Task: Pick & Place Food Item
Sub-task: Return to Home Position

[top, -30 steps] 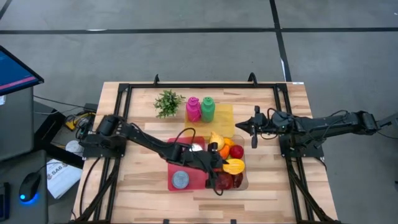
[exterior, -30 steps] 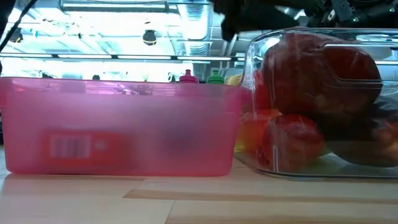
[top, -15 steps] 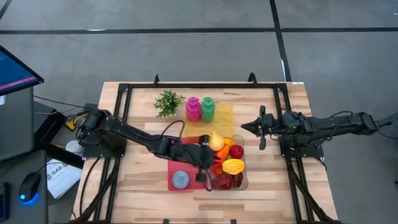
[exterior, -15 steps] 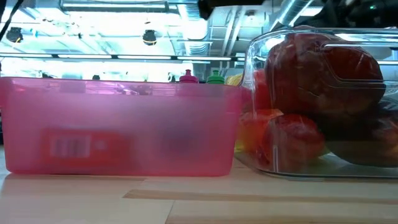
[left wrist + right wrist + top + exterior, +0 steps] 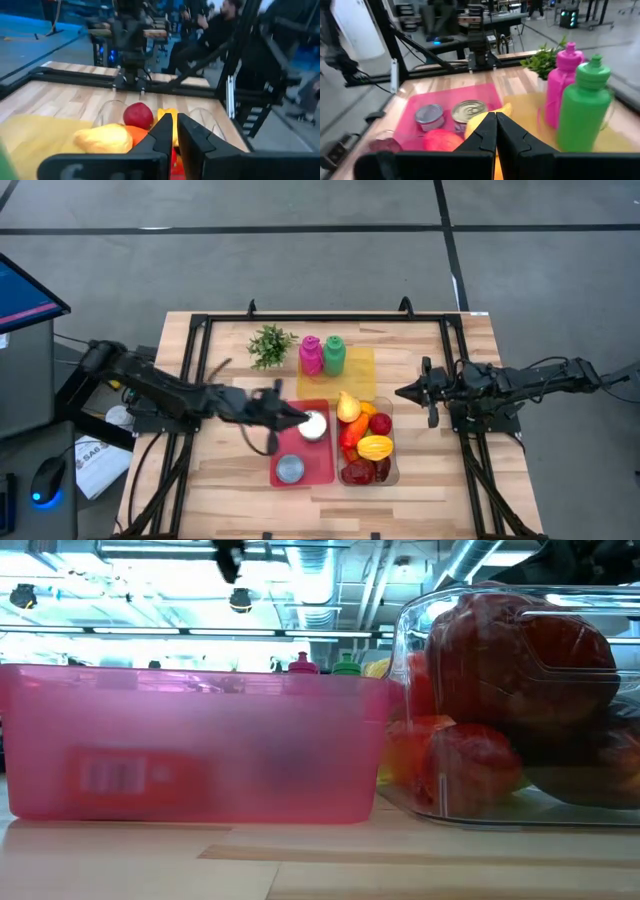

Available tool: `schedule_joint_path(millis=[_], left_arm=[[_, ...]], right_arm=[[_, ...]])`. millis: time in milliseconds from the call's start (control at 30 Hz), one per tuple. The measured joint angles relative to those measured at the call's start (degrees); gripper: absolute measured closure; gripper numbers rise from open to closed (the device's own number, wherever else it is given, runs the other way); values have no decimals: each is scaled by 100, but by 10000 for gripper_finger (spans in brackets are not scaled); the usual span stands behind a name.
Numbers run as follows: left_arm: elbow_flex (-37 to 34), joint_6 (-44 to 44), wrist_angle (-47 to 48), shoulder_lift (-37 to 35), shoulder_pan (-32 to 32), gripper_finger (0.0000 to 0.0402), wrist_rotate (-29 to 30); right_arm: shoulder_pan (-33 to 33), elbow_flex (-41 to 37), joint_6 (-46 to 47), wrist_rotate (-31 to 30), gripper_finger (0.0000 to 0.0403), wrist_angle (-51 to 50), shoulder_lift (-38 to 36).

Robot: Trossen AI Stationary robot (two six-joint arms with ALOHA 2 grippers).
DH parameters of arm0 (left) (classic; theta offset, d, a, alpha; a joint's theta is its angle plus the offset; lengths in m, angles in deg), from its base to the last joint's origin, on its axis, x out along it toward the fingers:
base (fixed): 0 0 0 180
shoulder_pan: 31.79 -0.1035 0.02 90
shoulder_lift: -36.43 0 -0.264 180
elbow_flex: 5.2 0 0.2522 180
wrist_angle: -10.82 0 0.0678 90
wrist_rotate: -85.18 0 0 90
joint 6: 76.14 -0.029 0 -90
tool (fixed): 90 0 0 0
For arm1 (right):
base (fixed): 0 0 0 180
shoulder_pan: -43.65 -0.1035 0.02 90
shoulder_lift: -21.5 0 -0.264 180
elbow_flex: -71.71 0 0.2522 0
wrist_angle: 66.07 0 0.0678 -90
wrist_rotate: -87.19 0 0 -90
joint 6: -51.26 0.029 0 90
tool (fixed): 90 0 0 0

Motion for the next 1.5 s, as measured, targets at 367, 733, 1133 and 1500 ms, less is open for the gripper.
schedule_joint_path(millis=[367,733,1133,1500], left_arm=[[-1477,-1227,-53,-2375,-418,382,-11],[-2399,-608,78,-3590,-1851,383,-1487],[-2394,-627,2462,-5792,-1985,382,-1747],[-2394,-628,3359,-7198,-1985,384,-1726]], right_arm=[[-44,0,83,0,403,-23,18],[-93,0,481,5,403,164,-217],[-347,0,13,149,403,132,-1295],[-339,2,-117,131,403,-646,-2150]])
